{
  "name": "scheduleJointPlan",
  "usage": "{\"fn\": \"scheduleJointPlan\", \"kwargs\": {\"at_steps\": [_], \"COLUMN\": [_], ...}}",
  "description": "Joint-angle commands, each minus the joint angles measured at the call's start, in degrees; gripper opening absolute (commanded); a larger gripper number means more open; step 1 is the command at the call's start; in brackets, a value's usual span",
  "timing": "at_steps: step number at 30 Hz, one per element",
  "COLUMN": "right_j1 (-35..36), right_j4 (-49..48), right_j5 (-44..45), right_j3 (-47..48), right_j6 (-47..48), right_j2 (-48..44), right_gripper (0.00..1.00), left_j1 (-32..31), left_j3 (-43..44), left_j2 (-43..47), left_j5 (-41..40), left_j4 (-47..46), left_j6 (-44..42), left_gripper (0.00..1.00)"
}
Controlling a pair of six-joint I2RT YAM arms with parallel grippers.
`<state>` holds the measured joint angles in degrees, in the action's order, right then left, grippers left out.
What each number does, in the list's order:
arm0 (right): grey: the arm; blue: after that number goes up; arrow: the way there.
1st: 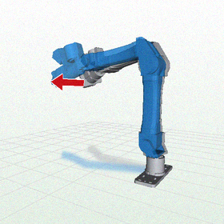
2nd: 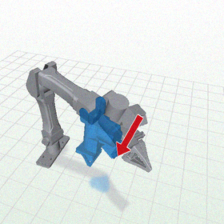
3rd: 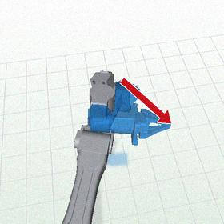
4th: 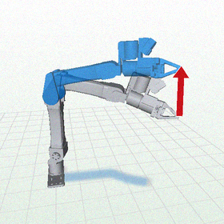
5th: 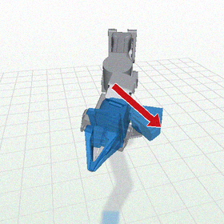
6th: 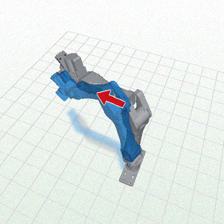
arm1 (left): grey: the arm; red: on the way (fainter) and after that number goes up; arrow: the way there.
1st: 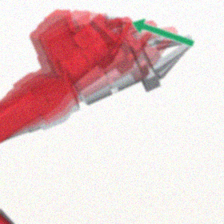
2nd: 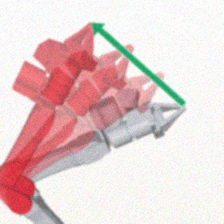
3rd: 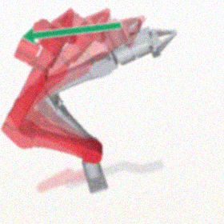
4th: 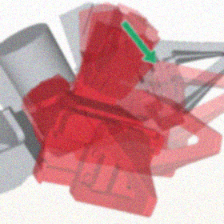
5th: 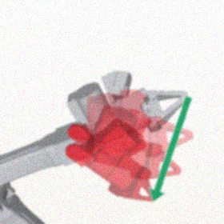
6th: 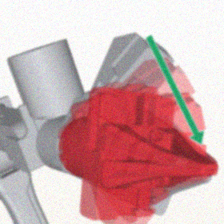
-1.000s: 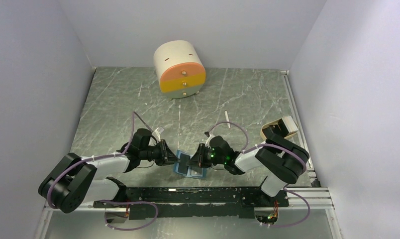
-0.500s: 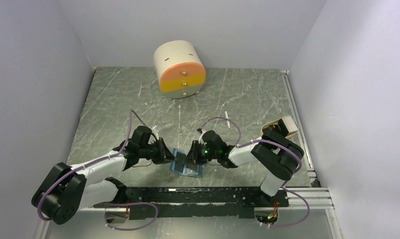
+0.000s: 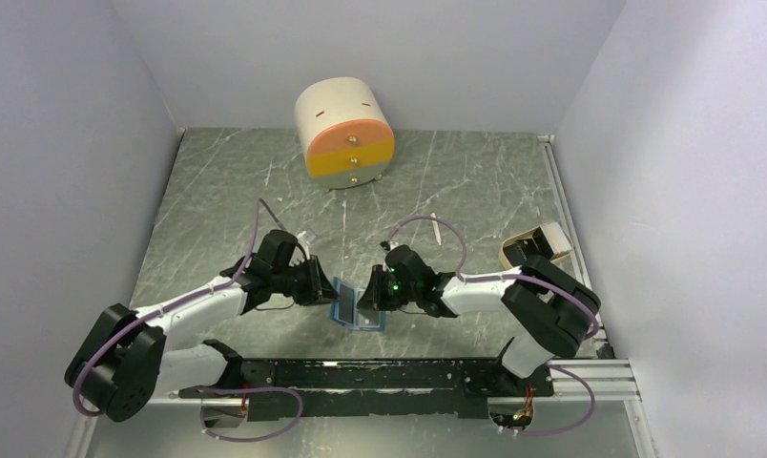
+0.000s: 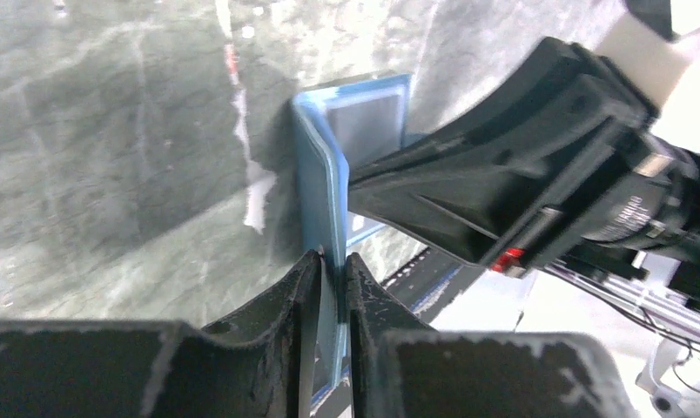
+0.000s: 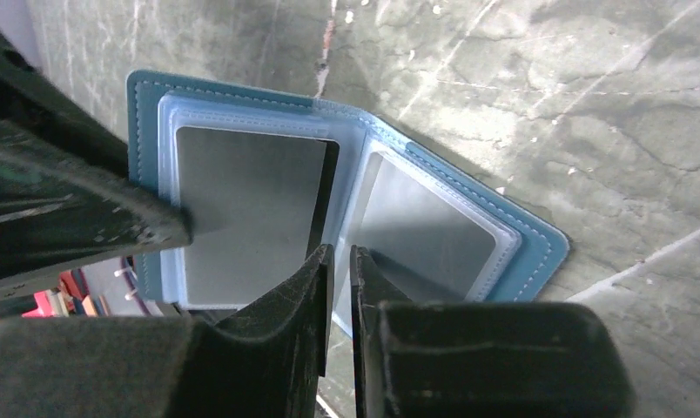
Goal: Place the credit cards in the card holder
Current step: Turn over the card slot in the card holder.
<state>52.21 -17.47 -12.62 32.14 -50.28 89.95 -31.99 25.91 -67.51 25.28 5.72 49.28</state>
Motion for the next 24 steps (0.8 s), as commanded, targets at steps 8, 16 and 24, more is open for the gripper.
{"fn": "scheduleJointPlan", "kwargs": {"at_steps": [8,16,24], "right_j1": [0.46,0.47,0.69], "right_j4": [-1.09,-1.97,-1.22], "right_j5": [0.5,0.31,0.46], "right_j3": [1.7,0.49,1.26], "right_j6": [1.24,1.07,1.32], "right_j2": [4.43,4.32,3.6], "right_gripper": [0.14,0.14,0.14], "left_j1": [-0.33,-0.33,-0.36], "left_j3": [-1.93,-1.47,-0.26], "left_j2": [0.42,-0.76,0.04], "left_j5": [8.65,6.23,4.77], "left_j4": [-11.1,-8.05,-4.89], "left_j6": [2.87,1.7,0.79], "left_gripper": [0.09,0.12,0.2]}}
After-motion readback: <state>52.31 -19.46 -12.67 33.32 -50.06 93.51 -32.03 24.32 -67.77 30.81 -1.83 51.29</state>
